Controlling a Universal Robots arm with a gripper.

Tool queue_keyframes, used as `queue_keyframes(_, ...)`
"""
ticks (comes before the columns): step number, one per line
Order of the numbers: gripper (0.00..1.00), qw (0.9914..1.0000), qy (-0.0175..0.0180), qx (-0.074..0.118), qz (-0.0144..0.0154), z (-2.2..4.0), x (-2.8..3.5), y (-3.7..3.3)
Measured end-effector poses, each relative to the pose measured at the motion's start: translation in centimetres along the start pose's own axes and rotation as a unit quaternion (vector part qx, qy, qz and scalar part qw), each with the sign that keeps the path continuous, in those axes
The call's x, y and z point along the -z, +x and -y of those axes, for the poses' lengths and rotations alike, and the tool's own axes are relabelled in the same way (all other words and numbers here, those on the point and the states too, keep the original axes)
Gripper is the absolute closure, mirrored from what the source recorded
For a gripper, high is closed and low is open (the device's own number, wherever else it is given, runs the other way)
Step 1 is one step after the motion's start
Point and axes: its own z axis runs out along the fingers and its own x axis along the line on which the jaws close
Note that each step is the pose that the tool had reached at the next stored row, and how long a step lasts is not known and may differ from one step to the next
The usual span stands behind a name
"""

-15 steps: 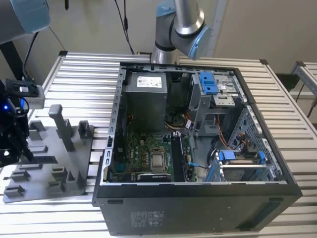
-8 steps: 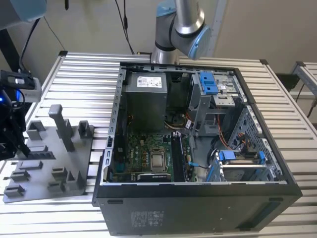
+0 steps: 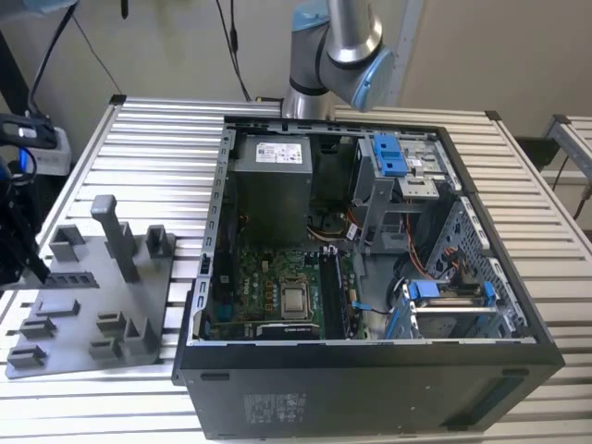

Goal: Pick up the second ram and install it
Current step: 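Pick up the second ram and move it above second insertion slot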

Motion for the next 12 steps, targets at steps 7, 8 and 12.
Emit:
queue_keyframes(7, 0.86, 1.0, -0.0001, 0.0, 0.0, -0.01, 1.27, -0.08)
queue_keyframes(8, 0.86, 1.0, 0.0, 0.0, 0.0, -0.01, 1.45, -0.1)
queue_keyframes(12, 0.86, 1.0, 0.0, 0.0, 0.0, -0.03, 2.15, -0.18)
